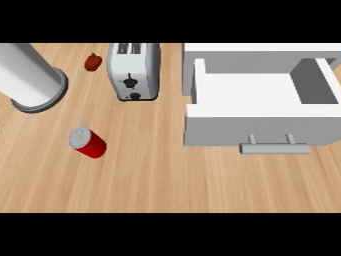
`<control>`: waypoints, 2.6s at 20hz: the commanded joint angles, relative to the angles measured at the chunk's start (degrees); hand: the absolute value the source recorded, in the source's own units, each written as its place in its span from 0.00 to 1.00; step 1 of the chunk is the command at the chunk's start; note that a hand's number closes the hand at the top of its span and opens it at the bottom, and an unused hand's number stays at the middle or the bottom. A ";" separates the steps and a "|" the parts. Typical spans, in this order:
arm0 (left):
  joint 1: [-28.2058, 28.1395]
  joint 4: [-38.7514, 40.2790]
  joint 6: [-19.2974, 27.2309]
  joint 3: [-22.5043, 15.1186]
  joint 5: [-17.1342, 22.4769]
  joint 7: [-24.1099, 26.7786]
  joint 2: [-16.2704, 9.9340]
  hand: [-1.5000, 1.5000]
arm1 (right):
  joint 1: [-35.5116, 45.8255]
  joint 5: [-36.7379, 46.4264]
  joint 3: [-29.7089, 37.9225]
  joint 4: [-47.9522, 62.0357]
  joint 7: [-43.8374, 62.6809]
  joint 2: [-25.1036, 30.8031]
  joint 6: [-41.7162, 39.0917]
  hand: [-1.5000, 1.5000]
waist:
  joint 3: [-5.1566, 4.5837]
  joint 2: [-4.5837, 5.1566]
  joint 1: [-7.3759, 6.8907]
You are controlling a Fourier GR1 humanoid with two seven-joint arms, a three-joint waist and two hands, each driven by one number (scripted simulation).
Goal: Pick up the can, place it into the drawer and close the drawer
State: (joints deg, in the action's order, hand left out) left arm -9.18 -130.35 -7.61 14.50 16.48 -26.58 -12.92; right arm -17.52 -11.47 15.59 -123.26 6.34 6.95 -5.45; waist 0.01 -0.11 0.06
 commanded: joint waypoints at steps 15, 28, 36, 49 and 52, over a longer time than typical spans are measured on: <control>7.33 8.41 4.17 6.08 12.04 -8.49 1.73 0.00 | -5.06 -9.34 10.73 -0.30 -0.46 1.28 -10.41 0.00 | -0.02 0.05 0.23; 10.71 27.23 2.90 -2.79 -0.27 6.85 8.46 0.00 | -7.18 -10.22 16.43 2.99 -4.76 -1.42 -17.95 0.00 | -0.02 0.12 0.35; 12.03 38.38 2.52 -1.57 -3.70 16.40 8.30 0.00 | -5.61 -11.82 18.36 -0.93 0.30 -1.64 -17.88 0.00 | -0.04 0.14 0.32; 11.76 48.39 4.92 0.00 -6.27 24.18 7.58 0.00 | -4.38 -10.83 19.84 -2.86 3.05 -5.19 -19.22 0.00 | -0.02 0.08 0.05; 14.98 59.58 3.28 2.93 -6.75 32.24 5.20 0.00 | -5.37 -9.86 20.46 -0.66 0.37 -6.09 -21.99 0.00 | -0.03 0.14 0.27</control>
State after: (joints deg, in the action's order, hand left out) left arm 3.73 -77.06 -4.07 15.38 10.09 1.97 -5.53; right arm -23.93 -23.24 36.51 -124.21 6.69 2.22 -27.44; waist -0.03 0.00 0.36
